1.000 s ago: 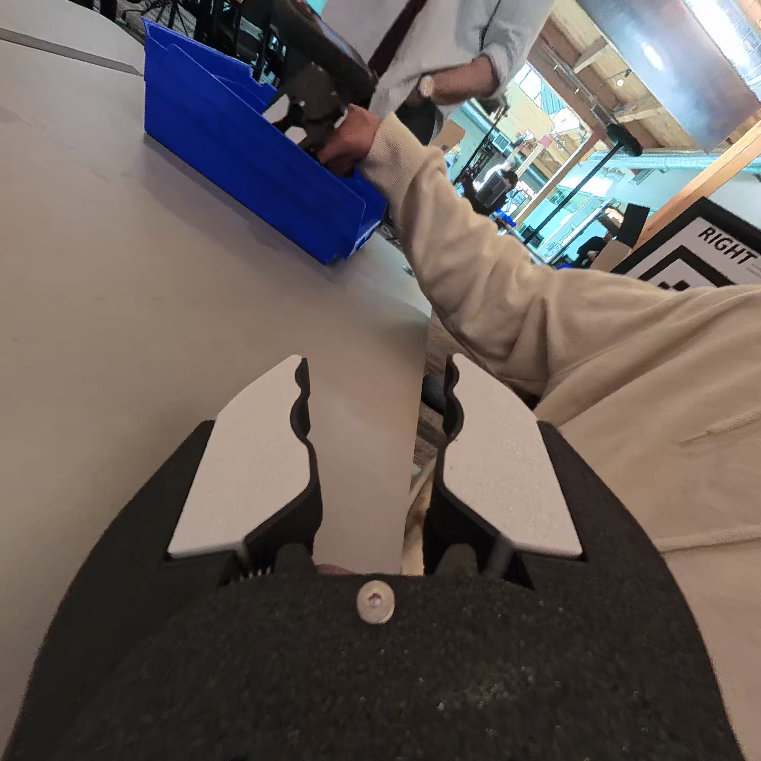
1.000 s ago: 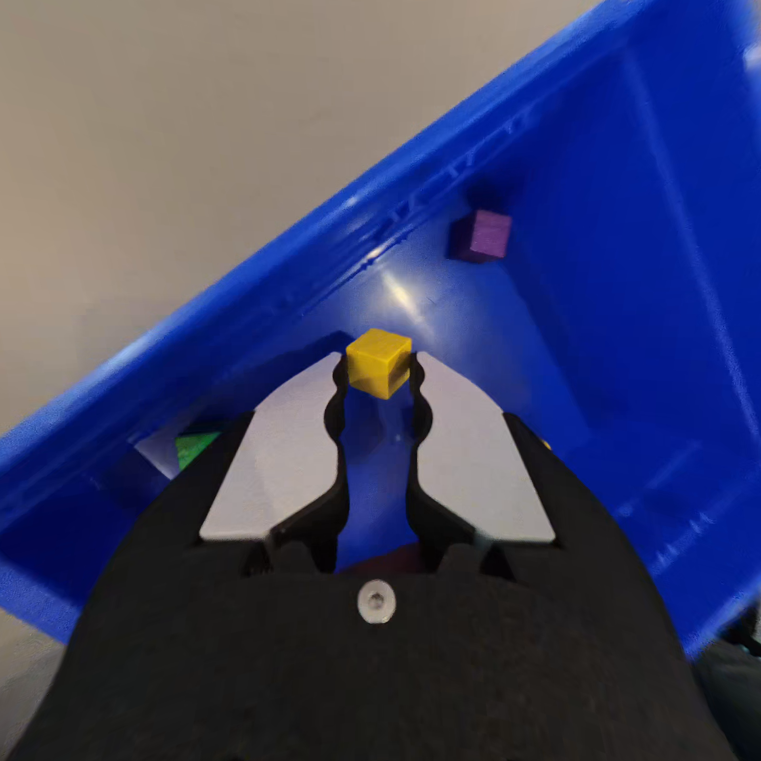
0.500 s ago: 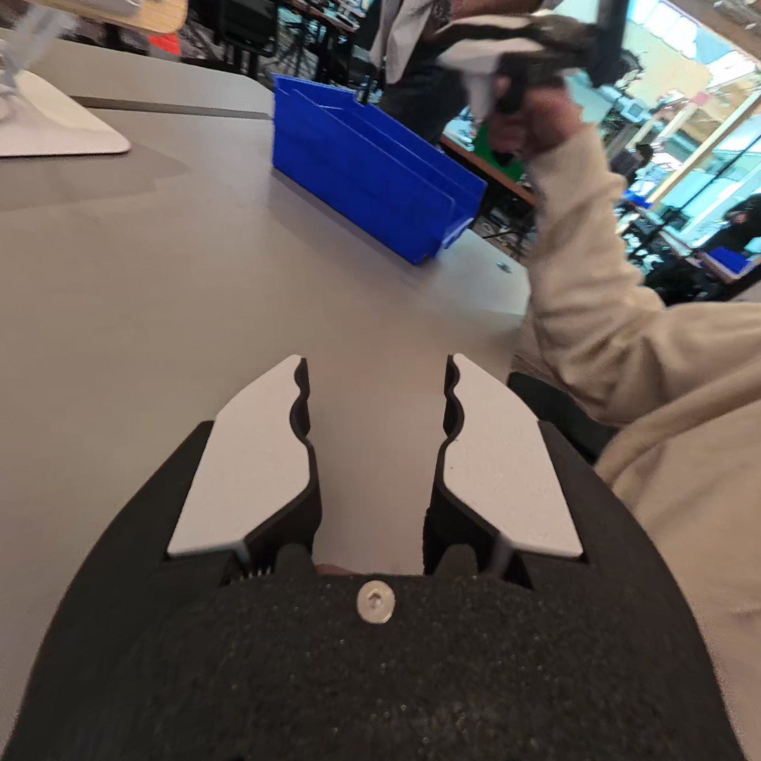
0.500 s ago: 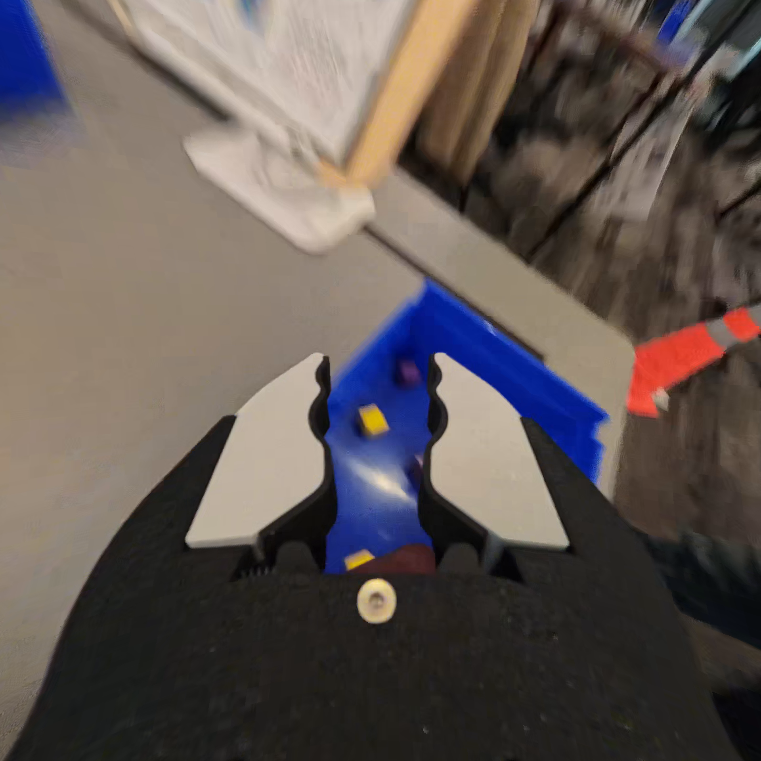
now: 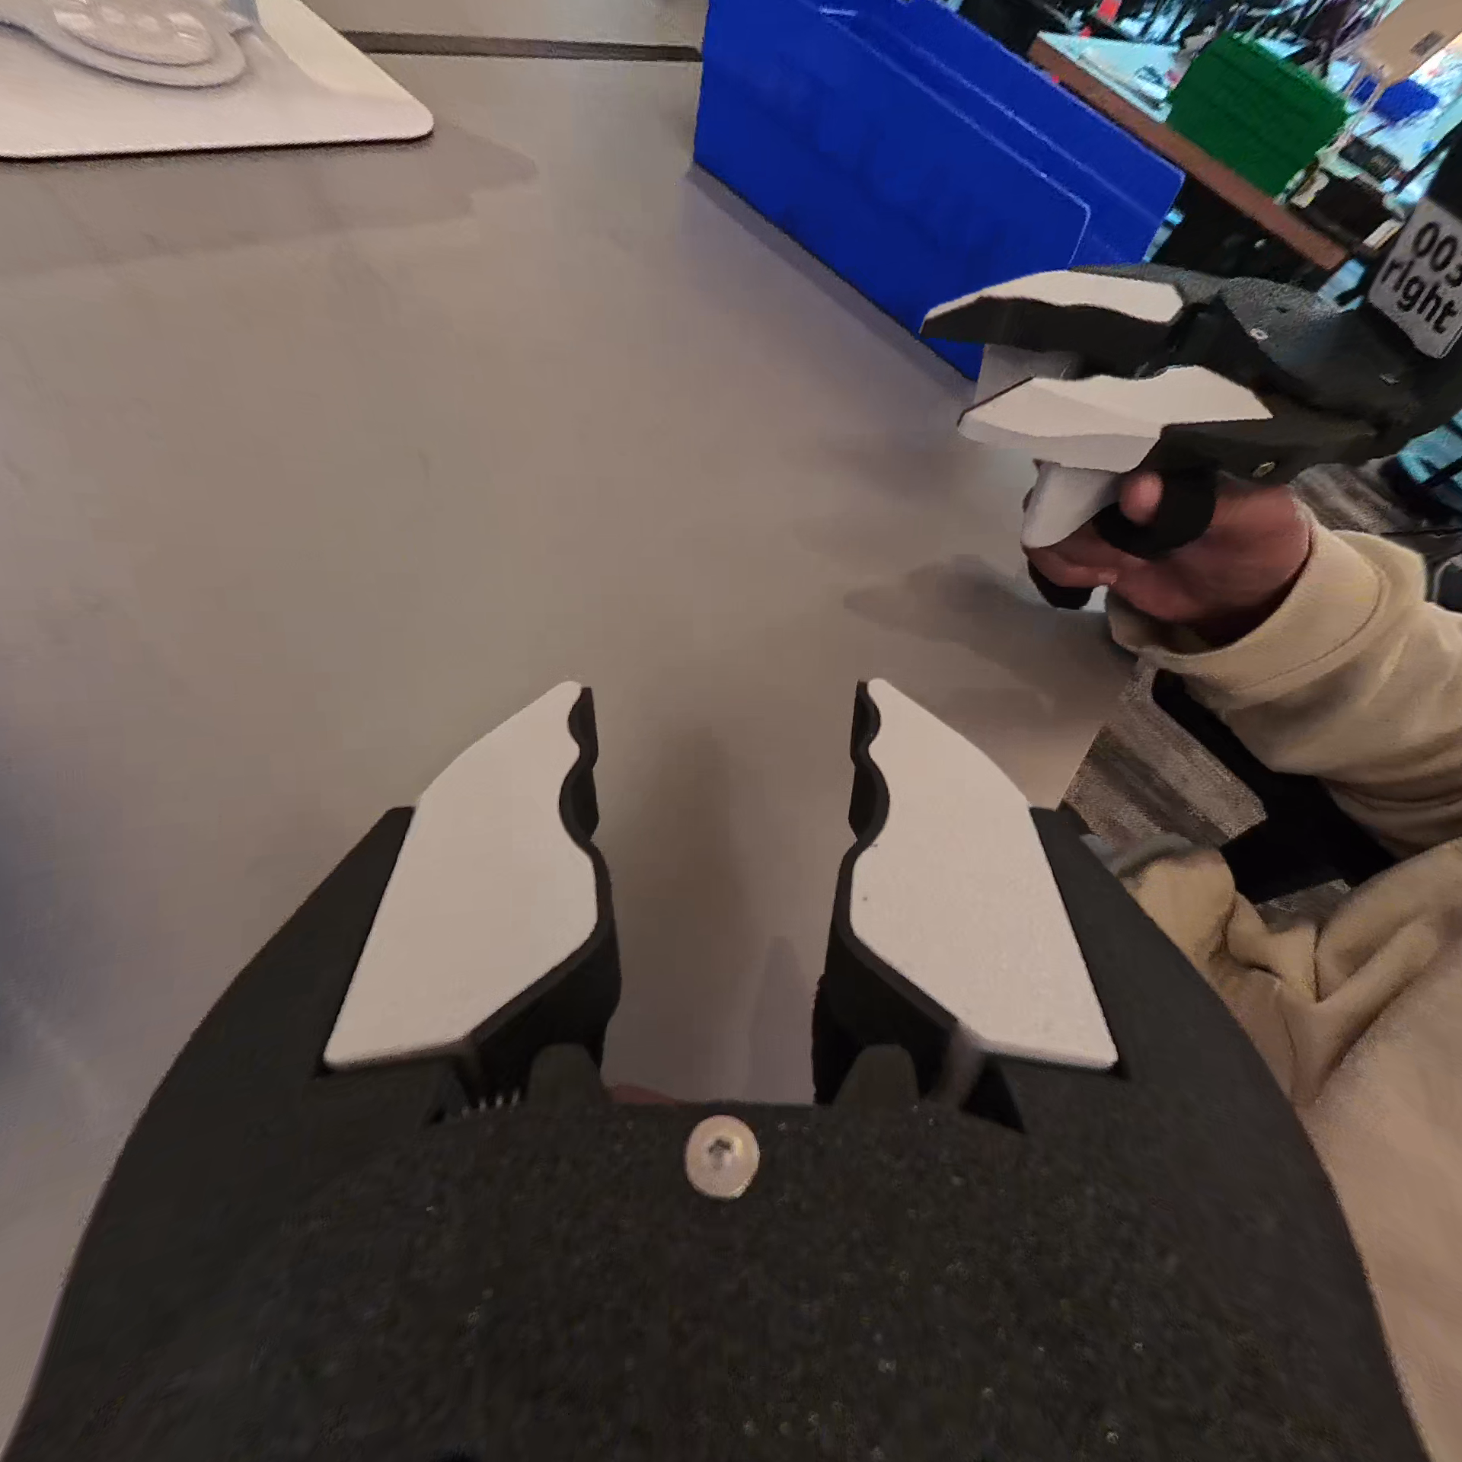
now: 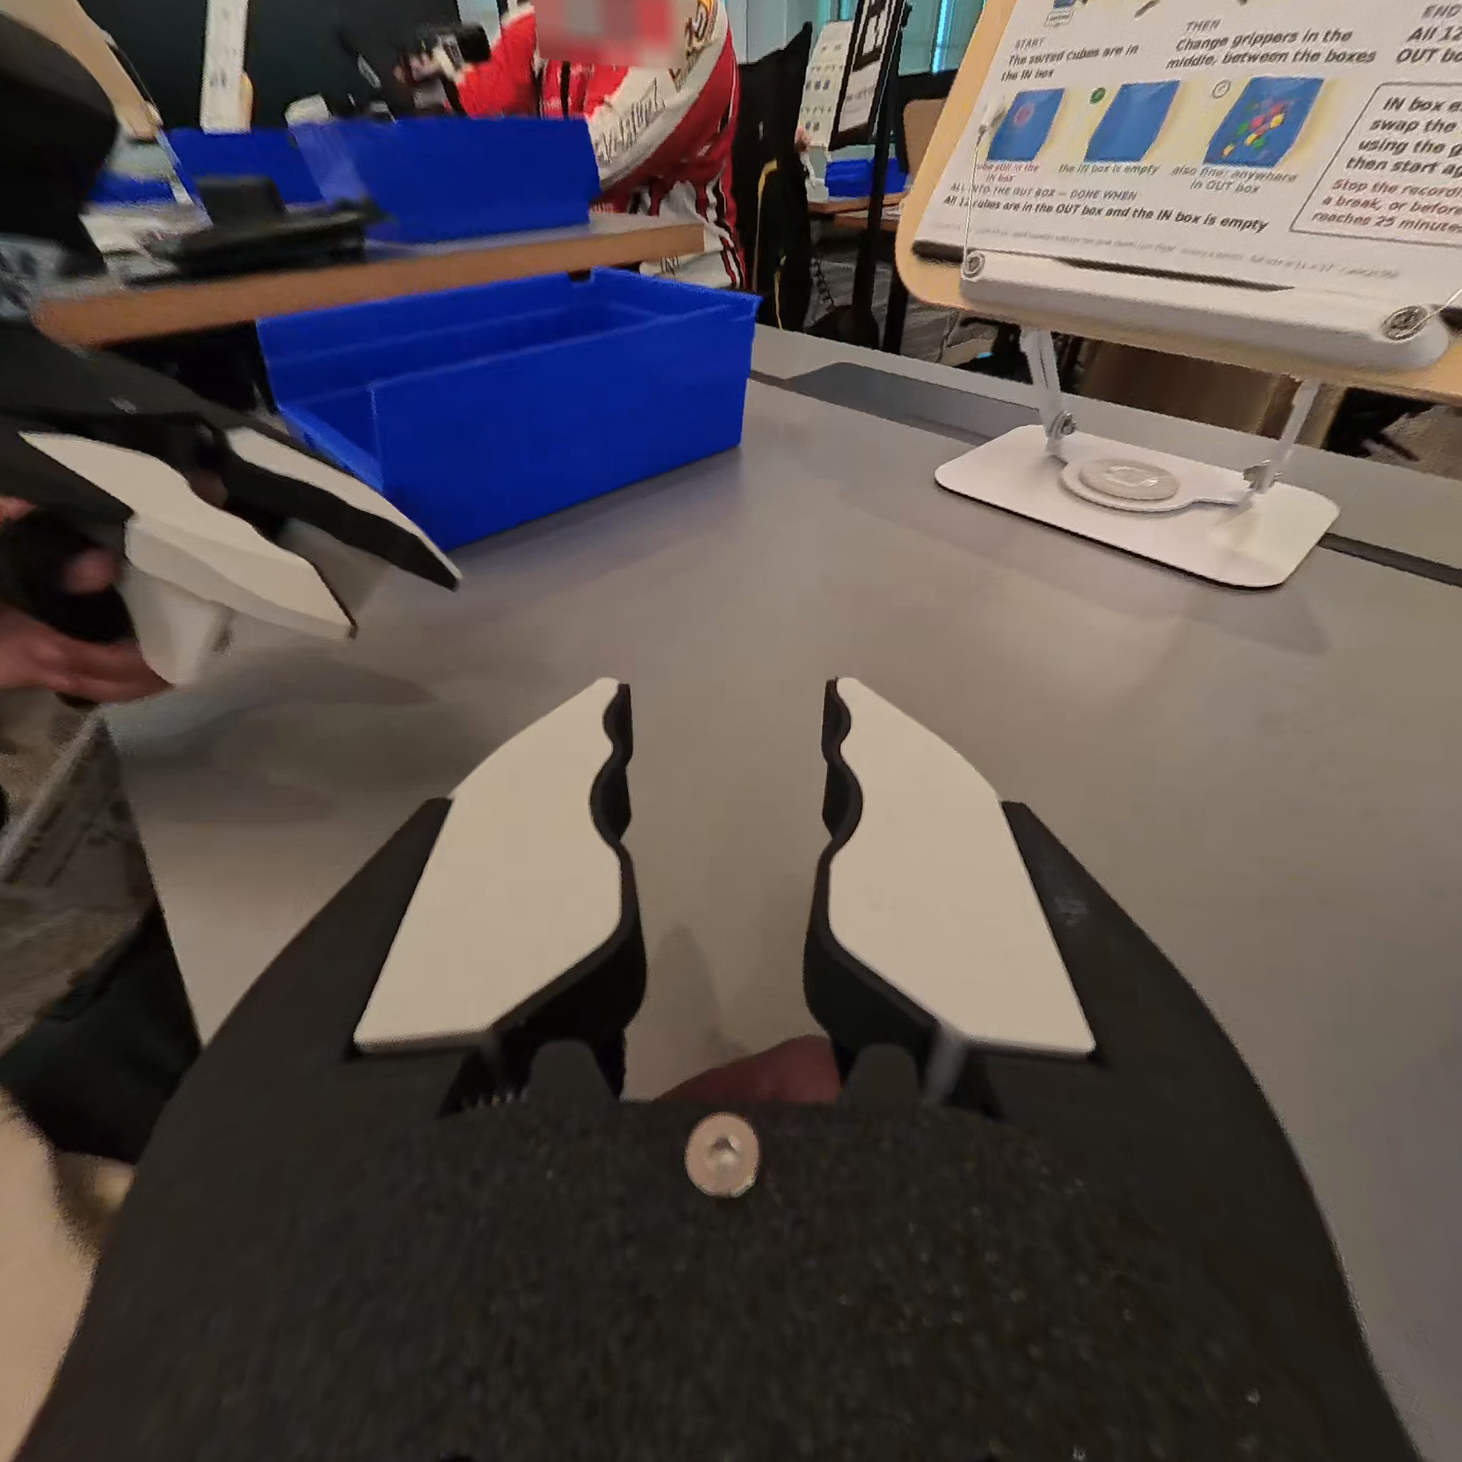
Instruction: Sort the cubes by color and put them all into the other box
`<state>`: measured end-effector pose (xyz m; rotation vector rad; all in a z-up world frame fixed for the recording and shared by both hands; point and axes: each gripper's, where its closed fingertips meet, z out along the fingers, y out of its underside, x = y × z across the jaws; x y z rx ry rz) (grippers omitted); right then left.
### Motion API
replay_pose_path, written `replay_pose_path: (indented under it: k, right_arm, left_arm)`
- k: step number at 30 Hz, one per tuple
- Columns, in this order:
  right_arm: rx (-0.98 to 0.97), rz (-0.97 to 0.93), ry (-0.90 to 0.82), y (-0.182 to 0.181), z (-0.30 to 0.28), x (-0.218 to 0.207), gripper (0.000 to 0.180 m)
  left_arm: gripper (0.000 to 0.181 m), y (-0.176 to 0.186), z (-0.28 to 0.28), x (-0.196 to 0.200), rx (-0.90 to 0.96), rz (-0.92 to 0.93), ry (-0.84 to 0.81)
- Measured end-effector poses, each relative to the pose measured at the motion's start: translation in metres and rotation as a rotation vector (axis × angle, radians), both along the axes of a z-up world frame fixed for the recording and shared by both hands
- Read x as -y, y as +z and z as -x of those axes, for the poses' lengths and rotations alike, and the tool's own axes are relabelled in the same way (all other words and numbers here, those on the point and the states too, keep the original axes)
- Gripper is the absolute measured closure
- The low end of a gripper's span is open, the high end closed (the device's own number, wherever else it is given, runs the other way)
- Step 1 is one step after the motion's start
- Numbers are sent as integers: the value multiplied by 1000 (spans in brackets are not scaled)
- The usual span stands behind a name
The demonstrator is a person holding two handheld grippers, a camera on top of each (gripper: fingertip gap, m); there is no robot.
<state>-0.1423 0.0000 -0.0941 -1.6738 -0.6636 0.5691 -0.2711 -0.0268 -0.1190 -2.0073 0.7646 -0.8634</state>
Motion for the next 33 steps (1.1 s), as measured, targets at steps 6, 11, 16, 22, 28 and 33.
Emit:
replay_pose_path:
  k: [6, 11, 16, 22, 28, 33]
  right_arm:
    - [93, -32, 4, -14, 0, 5, 134]
    - [96, -27, 22, -16, 3, 6, 134]
    - [80, 7, 28, -18, 5, -1, 135]
    - [85, 19, 44, -19, 7, -1, 135]
    - [52, 49, 78, -19, 7, 4, 136]
    - [-9, 77, 101, -12, 2, 4, 137]
  left_arm:
    - [119, 39, 47, 12, 55, 10, 30]
    - [119, 55, 120, -20, -48, -1, 161]
    - [121, 49, 214, -112, -407, -9, 432]
    - [122, 12, 274, -230, -595, 92, 741]
    - [119, -25, 289, -269, -625, 183, 968]
    - [115, -31, 296, -276, -581, 265, 1075]
